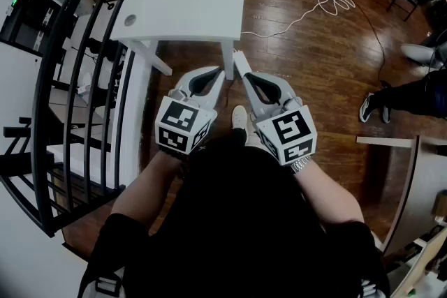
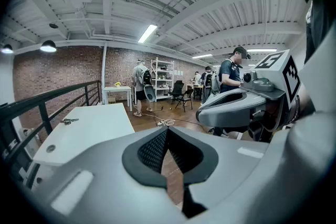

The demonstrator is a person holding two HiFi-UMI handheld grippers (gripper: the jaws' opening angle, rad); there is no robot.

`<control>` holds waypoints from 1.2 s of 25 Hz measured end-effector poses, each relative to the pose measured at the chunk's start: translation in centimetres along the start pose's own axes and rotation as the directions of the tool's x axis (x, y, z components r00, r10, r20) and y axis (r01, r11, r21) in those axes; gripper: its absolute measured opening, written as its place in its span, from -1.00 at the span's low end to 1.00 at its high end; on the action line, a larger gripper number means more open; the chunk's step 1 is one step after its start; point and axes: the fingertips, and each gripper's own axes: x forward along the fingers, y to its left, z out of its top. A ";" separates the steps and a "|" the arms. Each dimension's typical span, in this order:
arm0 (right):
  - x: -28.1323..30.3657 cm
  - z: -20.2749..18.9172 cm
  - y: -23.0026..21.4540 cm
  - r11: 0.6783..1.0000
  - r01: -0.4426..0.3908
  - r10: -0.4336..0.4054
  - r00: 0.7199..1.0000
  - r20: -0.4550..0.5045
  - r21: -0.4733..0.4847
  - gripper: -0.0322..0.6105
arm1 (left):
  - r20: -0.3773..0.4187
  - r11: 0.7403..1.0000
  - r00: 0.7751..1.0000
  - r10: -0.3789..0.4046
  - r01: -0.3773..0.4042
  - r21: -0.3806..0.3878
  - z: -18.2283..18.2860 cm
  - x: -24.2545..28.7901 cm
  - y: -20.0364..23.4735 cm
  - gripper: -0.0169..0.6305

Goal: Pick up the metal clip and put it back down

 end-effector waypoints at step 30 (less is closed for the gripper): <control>17.9 5.6 -16.2 0.989 -0.139 0.137 0.989 -0.052 -0.043 -0.92 | 0.004 0.989 0.995 0.103 -0.102 -0.109 6.0 16.8 15.0 -0.90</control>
